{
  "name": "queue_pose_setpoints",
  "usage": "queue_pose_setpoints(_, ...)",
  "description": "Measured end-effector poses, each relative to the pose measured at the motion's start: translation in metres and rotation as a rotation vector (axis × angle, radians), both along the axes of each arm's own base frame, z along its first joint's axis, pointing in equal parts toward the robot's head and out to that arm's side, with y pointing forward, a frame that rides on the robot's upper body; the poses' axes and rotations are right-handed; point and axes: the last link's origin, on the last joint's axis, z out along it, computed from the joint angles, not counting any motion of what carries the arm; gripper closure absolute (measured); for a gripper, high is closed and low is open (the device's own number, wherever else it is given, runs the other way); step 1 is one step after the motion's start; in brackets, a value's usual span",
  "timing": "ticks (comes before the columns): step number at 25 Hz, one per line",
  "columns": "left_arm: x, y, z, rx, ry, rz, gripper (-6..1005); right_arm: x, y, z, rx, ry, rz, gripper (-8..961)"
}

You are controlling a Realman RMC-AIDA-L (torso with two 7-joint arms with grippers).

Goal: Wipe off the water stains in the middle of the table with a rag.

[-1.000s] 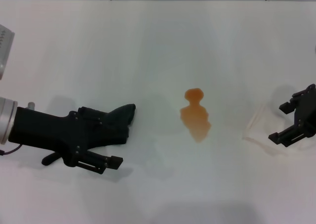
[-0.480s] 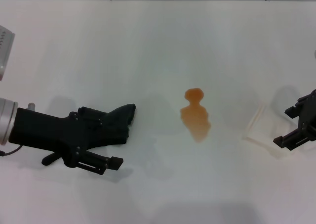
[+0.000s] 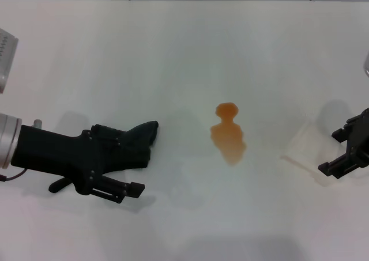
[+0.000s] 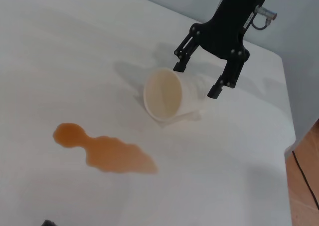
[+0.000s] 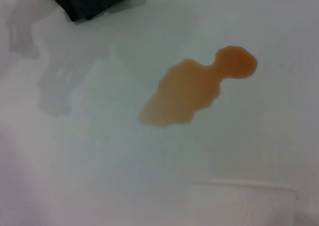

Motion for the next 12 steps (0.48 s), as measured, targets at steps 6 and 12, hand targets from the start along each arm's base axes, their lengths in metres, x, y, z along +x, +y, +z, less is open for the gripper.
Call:
queue_pose_setpoints(6, 0.0006, 0.0005, 0.0, 0.0, 0.0, -0.003, 142, -0.0028, 0.0044, -0.0022, -0.005, 0.002, 0.005, 115)
queue_pose_setpoints(12, 0.0003, 0.0012, -0.0001, 0.005, 0.003, -0.004, 142, -0.0045, 0.0103, -0.0059, -0.007, 0.006, 0.007, 115)
